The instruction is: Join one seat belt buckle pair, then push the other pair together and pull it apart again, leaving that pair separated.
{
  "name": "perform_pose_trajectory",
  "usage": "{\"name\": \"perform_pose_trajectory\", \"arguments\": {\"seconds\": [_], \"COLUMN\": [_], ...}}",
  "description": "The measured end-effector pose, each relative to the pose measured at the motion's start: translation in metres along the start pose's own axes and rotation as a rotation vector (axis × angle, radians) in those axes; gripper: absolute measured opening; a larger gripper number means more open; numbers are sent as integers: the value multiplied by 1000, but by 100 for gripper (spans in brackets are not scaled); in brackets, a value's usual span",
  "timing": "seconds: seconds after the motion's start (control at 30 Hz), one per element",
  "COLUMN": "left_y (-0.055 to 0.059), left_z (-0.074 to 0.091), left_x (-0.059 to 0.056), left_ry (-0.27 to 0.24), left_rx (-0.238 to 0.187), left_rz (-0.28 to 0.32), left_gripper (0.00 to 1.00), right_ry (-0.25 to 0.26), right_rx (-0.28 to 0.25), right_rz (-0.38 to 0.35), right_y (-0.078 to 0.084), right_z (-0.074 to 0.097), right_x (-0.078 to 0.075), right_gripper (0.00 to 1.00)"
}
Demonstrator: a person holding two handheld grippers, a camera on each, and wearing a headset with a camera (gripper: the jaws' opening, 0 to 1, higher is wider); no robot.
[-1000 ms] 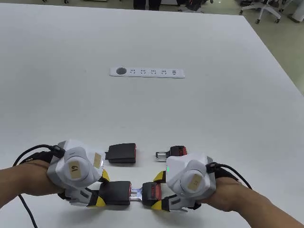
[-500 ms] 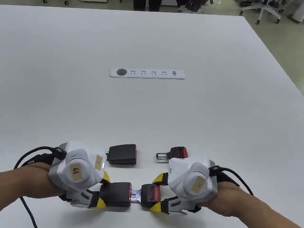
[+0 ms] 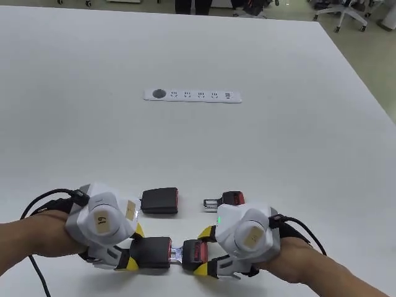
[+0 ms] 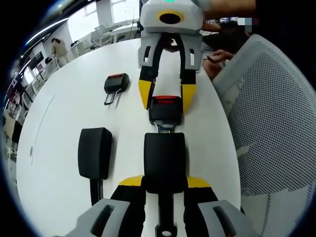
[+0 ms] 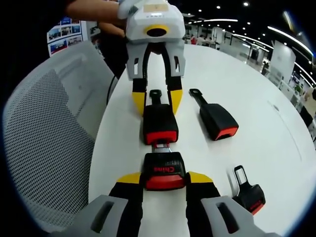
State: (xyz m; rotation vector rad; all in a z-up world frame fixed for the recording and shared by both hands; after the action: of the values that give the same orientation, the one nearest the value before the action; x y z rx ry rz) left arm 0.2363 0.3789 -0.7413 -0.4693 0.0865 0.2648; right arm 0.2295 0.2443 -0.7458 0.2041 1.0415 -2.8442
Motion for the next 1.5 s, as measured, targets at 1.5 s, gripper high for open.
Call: {"name": "perform_pose_trajectory", "arguments": {"seconds": [1.5], "left_y": [1], "left_z": [5], "left_x": [3], "left_ry": [-6], "left_rx": [-1], "left_rz": [0], "left_gripper": [29], "right_ry": [6], "right_rx": [-1], "right_rz": [52], "right_y": [-9], "right_z": [-8], "right_x": [-1], "right_gripper": [29]}}
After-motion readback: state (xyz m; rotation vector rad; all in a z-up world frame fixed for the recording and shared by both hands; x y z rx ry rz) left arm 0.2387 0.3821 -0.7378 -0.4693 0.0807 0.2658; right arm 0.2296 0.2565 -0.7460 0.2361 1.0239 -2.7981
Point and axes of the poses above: the centre of the closed fingertips' face, and the gripper's own axes: z roughly backward along the fingers, x roughly to its left, y roughly out of its underside, the point moved 4 cm from there along z, roughly backward along the fingers, and after that the axes turned 15 degrees about z, right-handed, at the moved point
